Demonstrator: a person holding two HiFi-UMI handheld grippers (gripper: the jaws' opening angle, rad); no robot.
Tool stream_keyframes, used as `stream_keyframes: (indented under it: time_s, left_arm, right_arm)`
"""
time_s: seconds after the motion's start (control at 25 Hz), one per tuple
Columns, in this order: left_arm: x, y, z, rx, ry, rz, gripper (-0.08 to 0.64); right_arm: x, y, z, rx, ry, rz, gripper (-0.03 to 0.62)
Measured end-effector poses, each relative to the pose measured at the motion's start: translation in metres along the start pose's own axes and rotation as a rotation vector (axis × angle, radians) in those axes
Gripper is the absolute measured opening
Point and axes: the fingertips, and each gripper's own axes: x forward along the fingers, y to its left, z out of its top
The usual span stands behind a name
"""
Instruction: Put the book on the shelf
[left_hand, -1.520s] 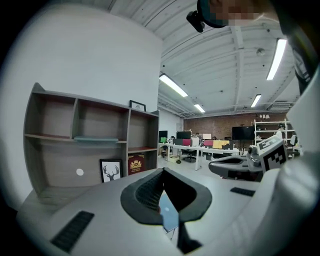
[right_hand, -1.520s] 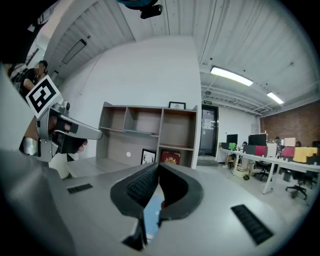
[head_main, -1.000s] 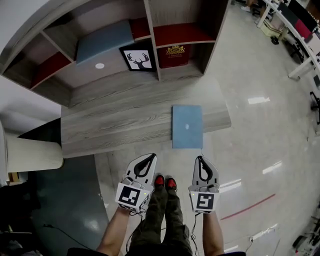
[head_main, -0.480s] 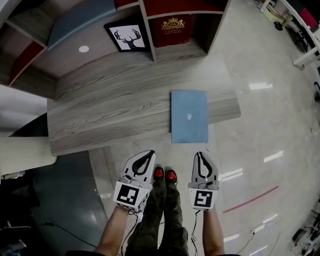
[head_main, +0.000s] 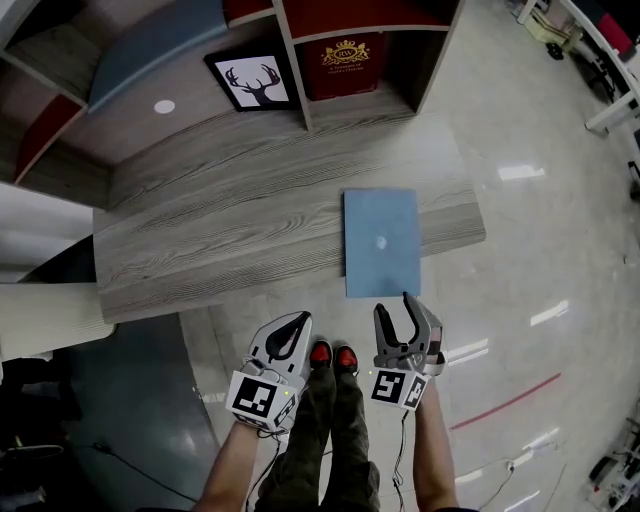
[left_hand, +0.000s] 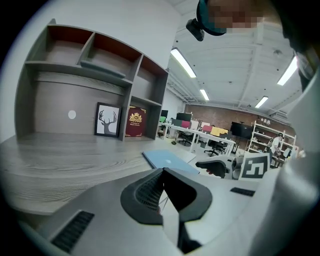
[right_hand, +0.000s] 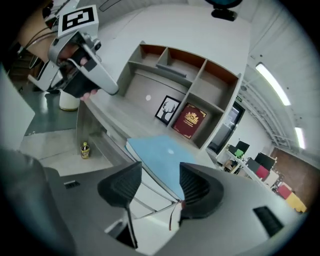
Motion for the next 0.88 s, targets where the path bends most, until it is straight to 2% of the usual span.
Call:
stream_keyframes:
  time_s: [0.12,0.32,0.68,0.88]
  left_arm:
    - [0.001,0.006,-0.005,-0.01,0.003,0.003,0.006]
    - [0.003,0.017,-0.016,-0.022,0.016,0.018,0.006]
    - [0.009,0.016,-0.029,-0.05,0.024,0.02,0.006]
    - [0.007,0.016,-0.029,-0.05,0.038,0.022,0.006]
  right_arm:
    - [0.011,0.006,-0.011,-0.044,0.028,0.008,0.271]
    - [0.023,0.009,-0.021,-0.1,0.041,-0.018,0.281]
    - [0.036,0.005,-0.023,-0.119,0.042,-0.074,0.284]
    - [0.038,0.0,-0.022,-0.092,0.054,-0.107,0.281]
